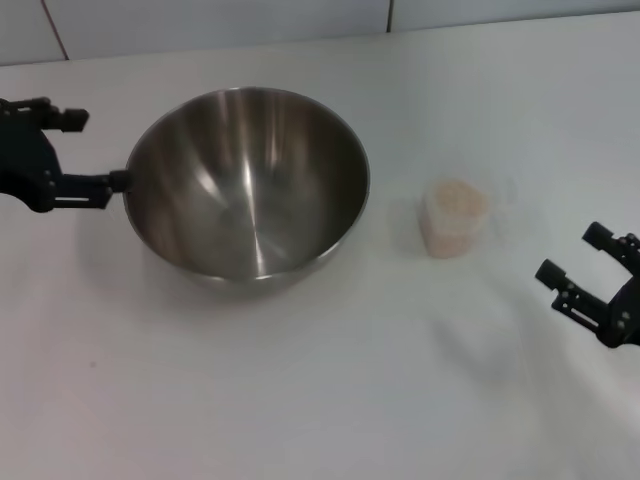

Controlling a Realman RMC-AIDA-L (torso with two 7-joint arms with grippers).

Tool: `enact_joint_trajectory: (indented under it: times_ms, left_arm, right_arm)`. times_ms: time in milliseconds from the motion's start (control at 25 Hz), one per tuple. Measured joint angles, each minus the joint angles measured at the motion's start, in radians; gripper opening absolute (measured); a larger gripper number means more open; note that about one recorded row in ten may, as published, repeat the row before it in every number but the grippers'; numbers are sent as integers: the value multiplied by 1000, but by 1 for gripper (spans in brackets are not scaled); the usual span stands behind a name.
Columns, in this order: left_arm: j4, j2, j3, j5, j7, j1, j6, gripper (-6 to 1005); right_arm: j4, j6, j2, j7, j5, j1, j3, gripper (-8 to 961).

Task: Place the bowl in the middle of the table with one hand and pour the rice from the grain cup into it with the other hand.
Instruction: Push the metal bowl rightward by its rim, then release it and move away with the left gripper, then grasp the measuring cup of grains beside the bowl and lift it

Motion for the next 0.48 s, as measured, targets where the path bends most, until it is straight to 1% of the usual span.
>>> enact_joint_trajectory:
  times_ms: [80,120,160,280,360,400,480]
  left_arm:
    - [-21,3,-22,-89,68,35,-11,823]
    - [-21,3,-22,-89,68,35,-11,842]
    - [-47,4,-40,-133,119,45,-6,860]
    - [-106,4,-67,-161,204,51,4,859]
    - [-169,2,-94,-181,264,50,6,859]
    - [-169,2,-94,-181,264,50,6,859]
    - [-208,5,-101,-201,291,46,7,859]
  right_arm:
    - [37,43,0,-38,0,9,60,837]
    - [52,66,0,-52,0,15,91,837]
    - [64,88,0,-66,0,23,114,837]
    - [106,131,0,-113,0,48,178,837]
    - [122,142,0,-131,0,69,195,837]
    - [122,142,0,-131,0,69,195,837]
    - [123,150,1,-131,0,83,196,837]
